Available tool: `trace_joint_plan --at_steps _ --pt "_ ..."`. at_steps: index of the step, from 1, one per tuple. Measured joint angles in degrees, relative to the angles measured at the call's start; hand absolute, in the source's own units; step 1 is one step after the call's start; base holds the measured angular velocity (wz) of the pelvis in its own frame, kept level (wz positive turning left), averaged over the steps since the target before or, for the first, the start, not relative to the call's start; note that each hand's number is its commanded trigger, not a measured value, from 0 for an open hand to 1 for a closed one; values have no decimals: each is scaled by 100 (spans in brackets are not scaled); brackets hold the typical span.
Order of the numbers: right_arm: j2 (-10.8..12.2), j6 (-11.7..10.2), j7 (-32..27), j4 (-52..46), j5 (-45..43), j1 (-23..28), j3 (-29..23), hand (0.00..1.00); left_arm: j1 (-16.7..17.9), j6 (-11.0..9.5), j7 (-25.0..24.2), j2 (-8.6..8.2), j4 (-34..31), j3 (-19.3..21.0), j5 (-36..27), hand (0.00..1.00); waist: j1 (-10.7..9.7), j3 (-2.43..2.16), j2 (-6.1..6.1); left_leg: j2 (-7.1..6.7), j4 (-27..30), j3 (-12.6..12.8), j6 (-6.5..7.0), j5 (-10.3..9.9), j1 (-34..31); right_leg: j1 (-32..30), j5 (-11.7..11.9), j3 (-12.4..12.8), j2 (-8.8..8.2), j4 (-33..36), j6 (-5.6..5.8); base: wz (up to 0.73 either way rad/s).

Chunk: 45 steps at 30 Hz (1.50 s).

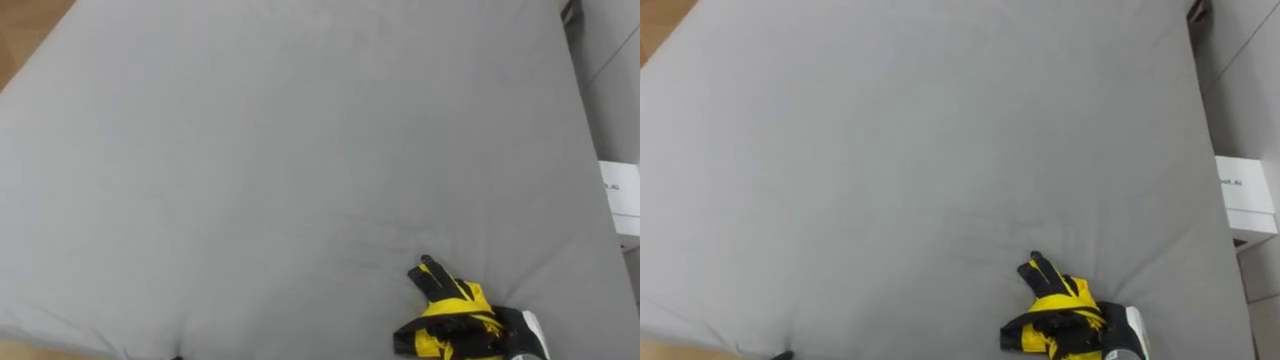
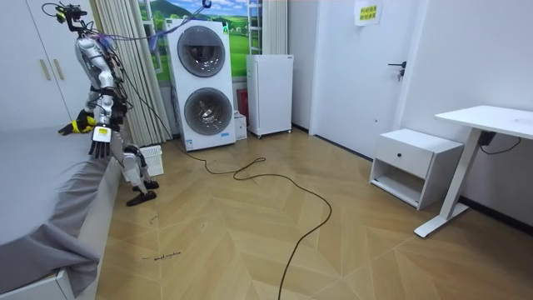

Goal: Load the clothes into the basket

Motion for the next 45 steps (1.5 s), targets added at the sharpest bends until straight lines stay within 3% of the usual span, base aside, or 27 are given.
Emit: trace_joint_plan --at_steps 4,6,9,12,15,21,26,30,34,37,38,42,45 --pt "-6 123 49 -183 44 68 -80 100 21 76 3 2 -15 22 0 0 -14 -1 -11 5 -10 136 24 -16 128 77 -6 215 2 11 11 -18" --pt "-6 183 53 -291 41 165 -89 100 25 143 11 1 20 56 0 0 -20 3 -35 -7 -20 200 27 -18 268 168 -12 491 8 10 20 -15" --pt "-7 301 62 -569 41 245 -142 100 39 192 24 7 30 126 12 0 -29 -2 -67 -8 -24 295 29 -19 390 190 -19 655 6 18 31 -25" --pt "-13 307 223 -1376 77 500 -646 100 95 293 27 1 33 404 283 0 -169 -11 -103 4 -43 490 36 -24 512 223 -15 802 0 24 45 -23" --pt "-43 320 260 -1591 248 531 -1150 100 190 405 15 10 43 671 396 0 -301 -12 -118 5 -87 609 53 -36 708 339 -16 971 3 59 58 -29" --pt "-55 359 234 -2090 484 602 -1757 100 332 630 12 105 87 849 399 0 -562 -9 -114 61 -97 919 77 -70 924 366 -18 1354 28 91 61 -37" --pt "-58 371 157 -2481 715 944 -2255 100 410 1011 -2 121 86 1114 858 0 -827 1 -80 81 -118 1100 76 -81 1048 372 -11 1638 51 108 67 -27" --pt "-63 374 43 -2448 1016 1060 -2585 100 501 1262 39 144 96 1140 904 0 -993 31 -53 84 -119 1198 76 -81 1120 312 -5 1923 88 180 63 -32" --pt "-61 394 40 -2428 1232 1226 -2765 100 540 1416 122 147 95 1157 911 0 -1115 55 -54 108 -121 1248 76 -81 1144 265 9 2043 123 211 43 -21" --pt "-61 463 58 -2258 1252 1303 -3012 100 551 1571 93 146 94 1273 1107 0 -1130 71 -63 168 -120 1503 56 -94 1200 255 12 2227 173 214 37 -26" --pt "-61 476 57 -2241 1283 1338 -3145 100 559 1613 78 144 92 1293 1196 0 -1143 71 -21 183 -120 1528 0 -144 1195 220 20 2286 221 219 30 -26" --pt "-61 486 33 -1822 1399 1310 -3378 100 632 1787 103 147 89 1282 1209 0 -1314 55 65 213 -120 1564 -12 -161 1194 111 45 2470 279 302 13 -22" --pt "-58 497 2 -1681 1464 1313 -3418 100 669 1876 103 147 92 1282 1206 0 -1415 74 111 238 -120 1574 -14 -163 1192 72 88 2590 321 294 4 -27"
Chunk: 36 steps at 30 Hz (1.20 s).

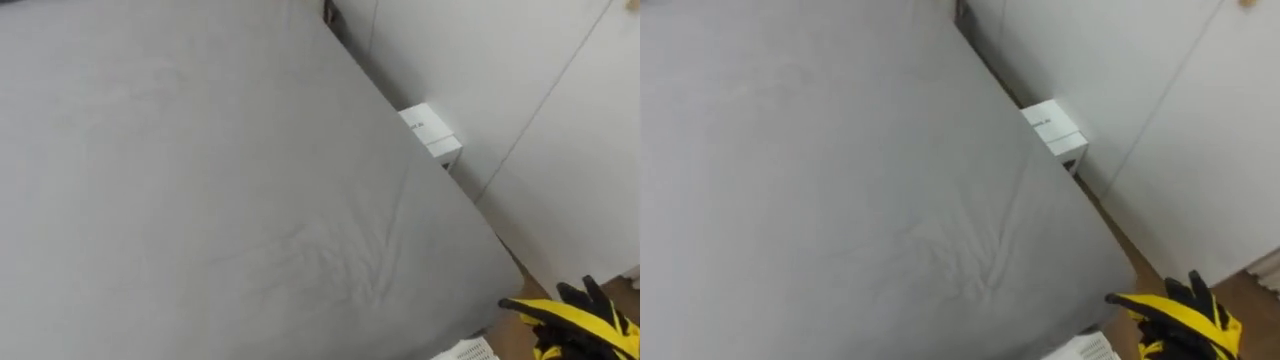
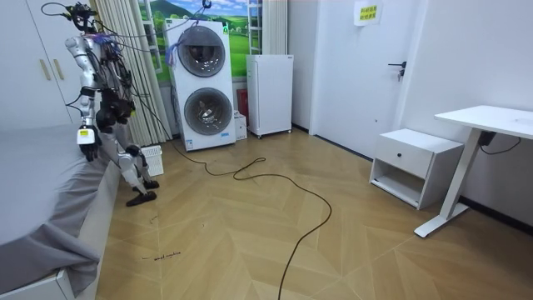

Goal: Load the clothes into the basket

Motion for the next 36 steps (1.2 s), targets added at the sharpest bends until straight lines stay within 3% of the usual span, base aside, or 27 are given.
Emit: trace_joint_plan --at_steps 4,8,13,17,18,19,20,29,33,36 --pt "1 0 -212 99 -2 -21 -185 100 15 141 -17 -1 2 -62 -10 0 -85 -11 134 49 13 190 -21 -17 -91 -163 67 158 59 18 1 -19" --pt "-142 -7 -266 343 33 -531 -238 100 -69 185 -70 4 2 -439 -10 0 -313 15 408 89 48 248 -16 -21 -545 -648 263 238 100 35 35 -15" --pt "-259 -7 -252 738 -23 -1021 -106 100 -335 183 -96 17 60 -969 -127 0 -292 18 631 42 122 267 4 -15 -1090 -1409 258 360 100 443 90 -13" --pt "-467 -54 -325 1013 -60 -1364 91 100 -764 79 -98 18 565 -1408 -385 0 -281 13 957 -2 152 282 115 -4 -1434 -1859 330 477 104 605 146 -16" --pt "-476 -56 -360 1045 -60 -1405 112 83 -788 76 -97 18 577 -1419 -392 0 -280 8 980 -15 152 281 126 2 -1481 -1935 328 506 106 654 149 -23" --pt "-477 -71 -440 1061 -47 -1466 174 16 -824 43 -93 22 600 -1475 -483 0 -272 -3 1008 -49 153 277 152 18 -1585 -2117 311 564 107 795 157 -26" --pt "-474 -99 -501 1063 -28 -1500 232 0 -892 -18 -83 25 696 -1511 -581 0 -264 -4 1015 -79 164 279 174 32 -1694 -2278 300 584 91 937 153 -25" --pt "-533 -375 -930 1497 303 -1902 350 0 -1183 -304 26 71 895 -1772 -1248 0 -183 4 1115 -64 458 433 214 58 -2297 -2892 335 649 68 1169 177 -2" --pt "-611 -463 -984 1710 359 -1979 409 0 -1226 -375 109 82 892 -1911 -1336 0 -145 9 1117 -68 451 432 233 70 -2321 -2926 266 657 75 1214 243 8" --pt "-674 -572 -1045 1821 368 -1964 446 0 -1221 -379 131 85 895 -1964 -1379 0 -149 10 1119 -69 410 413 233 70 -2281 -2882 261 574 64 1212 230 4"
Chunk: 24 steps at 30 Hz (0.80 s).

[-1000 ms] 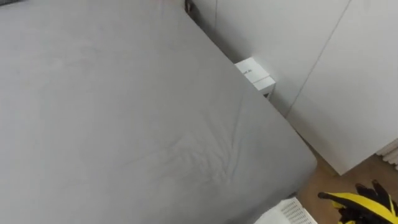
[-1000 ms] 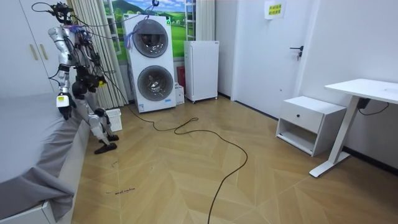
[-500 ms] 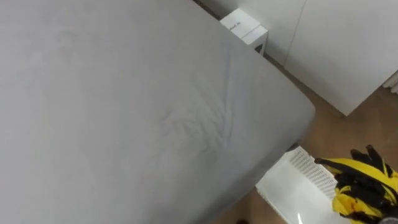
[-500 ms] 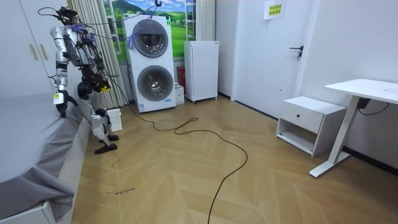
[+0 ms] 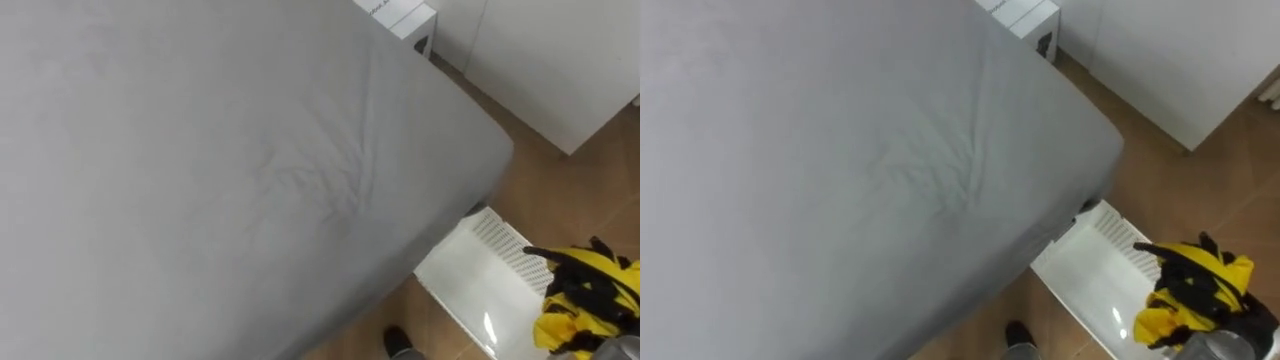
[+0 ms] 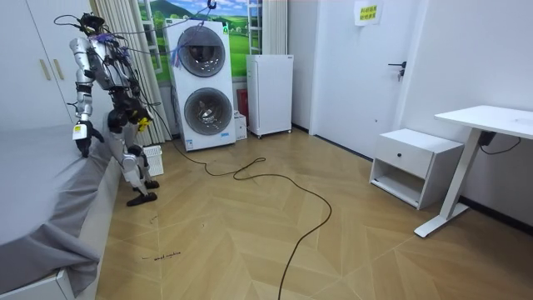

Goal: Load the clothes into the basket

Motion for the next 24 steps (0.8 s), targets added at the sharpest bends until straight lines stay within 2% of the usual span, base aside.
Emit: trace_joint_plan --at_steps 3,8,10,13,15,18,24 --pt "-81 -107 -102 73 191 111 104 0 -6 -85 2 27 -3 -14 2 0 1 11 -16 1 -1 -57 -2 4 2 33 7 -155 -65 -1 -87 17" --pt "-117 -121 -91 71 556 143 297 0 1 -167 3 79 -4 -119 2 0 18 64 -94 2 -6 -65 -1 5 70 143 -73 -202 -84 -22 -66 14" --pt "-125 -129 -88 69 559 181 370 0 4 -206 3 115 -9 -118 2 0 25 69 -114 4 -5 -65 -1 5 86 182 -93 -218 -87 -28 -73 16" --pt "-136 -138 -87 57 547 202 399 0 25 -256 3 189 -50 -87 17 0 102 60 -169 15 -6 -71 -1 6 90 217 -86 -265 -97 -91 -85 1" --pt "-157 -161 -87 56 548 280 399 0 25 -314 7 230 -53 -84 21 0 164 36 -168 38 -6 -74 -3 7 113 304 -48 -378 -123 -206 -106 10" --pt "-165 -186 -92 60 531 420 394 0 44 -356 84 286 -78 -1 71 0 175 12 -233 45 -43 -166 -7 10 228 546 -39 -553 -153 -369 -118 27" --pt "-169 -187 -88 71 420 408 394 0 82 -414 101 339 -134 11 180 0 200 6 -287 35 -90 -208 -6 10 374 809 -32 -745 -202 -575 -107 18"
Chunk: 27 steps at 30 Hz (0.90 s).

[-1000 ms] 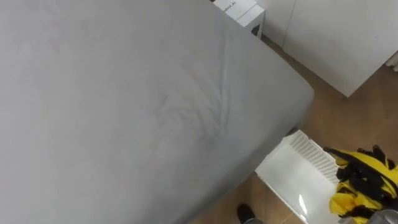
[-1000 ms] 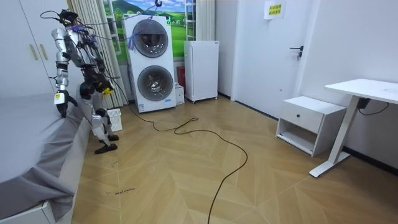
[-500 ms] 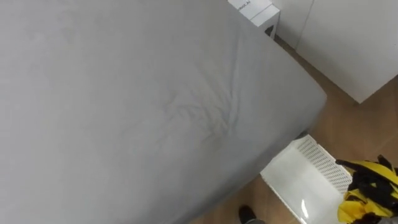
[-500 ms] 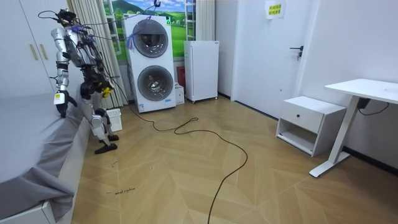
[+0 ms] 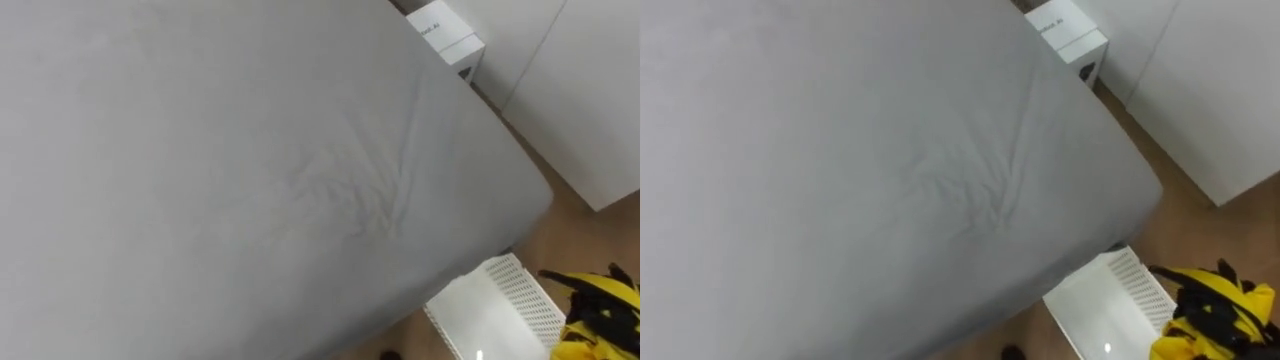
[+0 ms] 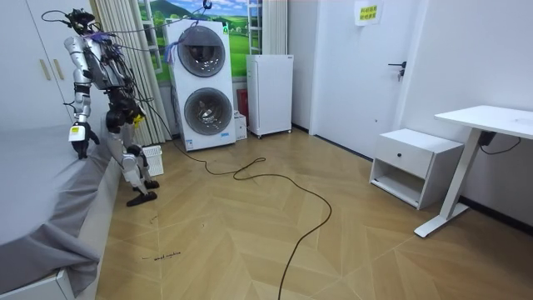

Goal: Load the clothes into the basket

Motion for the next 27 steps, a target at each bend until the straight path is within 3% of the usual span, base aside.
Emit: trace_joint_plan --at_steps 3,5,7,8,19,21,22,24,25,26,27 --pt "1 0 5 16 -250 -23 53 0 1 0 -5 12 -33 -5 16 0 11 -1 -3 -1 -11 -7 0 0 3 72 7 -34 -5 -48 5 8" --pt "1 1 6 15 -334 -21 60 27 0 0 -9 13 -62 -5 15 0 44 -2 -1 -4 -13 -18 0 0 -2 72 8 -77 -15 -49 5 0" --pt "1 2 6 22 -414 -20 77 87 0 -1 -13 13 -96 -9 14 0 74 -3 1 -5 -13 -33 0 0 -9 74 8 -86 -22 -53 5 4" --pt "0 2 4 28 -424 -21 131 100 -8 -1 -16 13 -108 -12 14 0 97 -4 2 -6 -12 -46 0 0 -9 78 8 -87 -23 -58 5 4" --pt "34 4 10 186 -677 -29 395 100 -36 -65 -69 12 -122 -12 19 0 167 -33 43 -19 -7 -135 21 13 -8 109 9 -157 -48 -45 5 3" --pt "43 5 12 227 -678 -11 394 89 -54 -144 -73 11 -122 -12 18 0 220 -33 43 -21 -6 -141 25 15 -9 109 9 -163 -52 -41 5 3" --pt "44 5 16 236 -676 7 414 96 -82 -155 -76 11 -122 -14 18 0 243 -35 46 -21 -4 -144 29 18 -14 115 10 -185 -59 -43 5 8" --pt "44 4 44 235 -677 44 510 89 -120 -155 -76 12 -121 -49 13 0 255 -39 53 -22 -2 -163 32 20 -14 137 10 -219 -67 -53 5 11" --pt "54 4 65 235 -675 46 520 61 -133 -158 -77 12 -114 -106 8 0 260 -45 61 -27 -4 -187 34 21 -13 143 10 -233 -71 -56 6 6" --pt "67 4 70 235 -675 40 520 13 -139 -175 -84 12 -105 -126 9 0 282 -47 63 -29 -3 -189 40 24 -11 143 9 -232 -73 -55 6 5" --pt "83 4 83 234 -675 34 519 0 -139 -190 -96 12 -100 -126 11 0 286 -49 66 -29 -3 -195 40 25 -12 143 9 -236 -73 -54 6 0"
